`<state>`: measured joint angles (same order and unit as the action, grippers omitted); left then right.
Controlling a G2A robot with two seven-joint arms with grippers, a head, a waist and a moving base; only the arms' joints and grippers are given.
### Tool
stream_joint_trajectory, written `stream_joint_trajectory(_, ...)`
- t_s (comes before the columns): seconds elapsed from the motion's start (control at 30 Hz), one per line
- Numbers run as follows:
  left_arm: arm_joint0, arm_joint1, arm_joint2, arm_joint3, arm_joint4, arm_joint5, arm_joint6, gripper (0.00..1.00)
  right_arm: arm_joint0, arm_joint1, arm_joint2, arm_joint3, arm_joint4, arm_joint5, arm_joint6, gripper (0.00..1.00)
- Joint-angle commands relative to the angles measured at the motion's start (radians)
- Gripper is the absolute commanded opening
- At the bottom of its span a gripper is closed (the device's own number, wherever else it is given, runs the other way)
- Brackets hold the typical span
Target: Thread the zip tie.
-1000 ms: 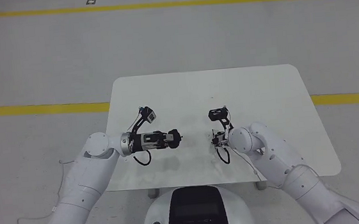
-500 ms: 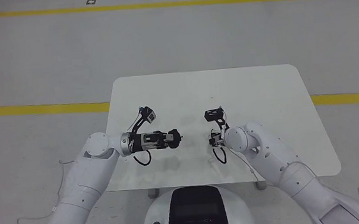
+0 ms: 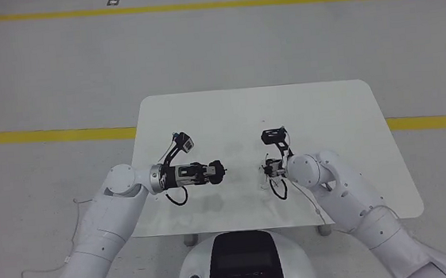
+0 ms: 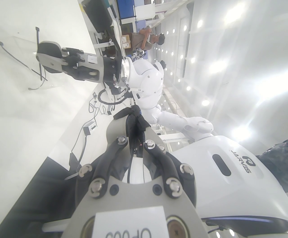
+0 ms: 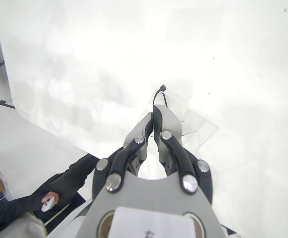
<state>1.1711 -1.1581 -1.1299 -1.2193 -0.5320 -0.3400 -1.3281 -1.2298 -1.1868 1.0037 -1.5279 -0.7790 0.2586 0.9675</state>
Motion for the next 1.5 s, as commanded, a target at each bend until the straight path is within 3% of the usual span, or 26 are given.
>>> stream_joint_trajectory(0.0, 0.000, 0.000, 0.000, 0.000, 0.000, 0.000, 0.000, 0.00, -0.029, 0.008, 0.033, -0.037, 0.005, -0.003, -0.004, 0.00)
stream_joint_trajectory(0.3, 0.000, 0.000, 0.000, 0.000, 0.000, 0.000, 0.000, 0.00, -0.137, 0.025, 0.150, -0.150, 0.138, -0.040, -0.063, 0.00)
stream_joint_trajectory(0.6, 0.000, 0.000, 0.000, 0.000, 0.000, 0.000, 0.000, 0.00, -0.137, 0.025, 0.150, -0.150, 0.138, -0.040, -0.063, 0.00)
stream_joint_trajectory(0.73, 0.000, 0.000, 0.000, 0.000, 0.000, 0.000, 0.000, 0.00, -0.169, 0.017, 0.186, -0.171, 0.243, -0.038, -0.210, 0.00)
stream_joint_trajectory(0.83, 0.000, 0.000, 0.000, 0.000, 0.000, 0.000, 0.000, 0.00, -0.223, 0.018, 0.221, -0.233, 0.297, -0.101, -0.310, 0.00)
stream_joint_trajectory(1.03, 0.000, 0.000, 0.000, 0.000, 0.000, 0.000, 0.000, 0.00, -0.347, 0.020, 0.241, -0.344, 0.291, -0.212, -0.511, 0.00)
stream_joint_trajectory(1.23, 0.000, 0.000, 0.000, 0.000, 0.000, 0.000, 0.000, 0.00, -0.409, 0.016, 0.209, -0.365, 0.203, -0.272, -0.688, 0.00)
stream_joint_trajectory(1.47, 0.000, 0.000, 0.000, 0.000, 0.000, 0.000, 0.000, 0.00, -0.411, 0.016, 0.206, -0.365, 0.192, -0.273, -0.696, 0.00)
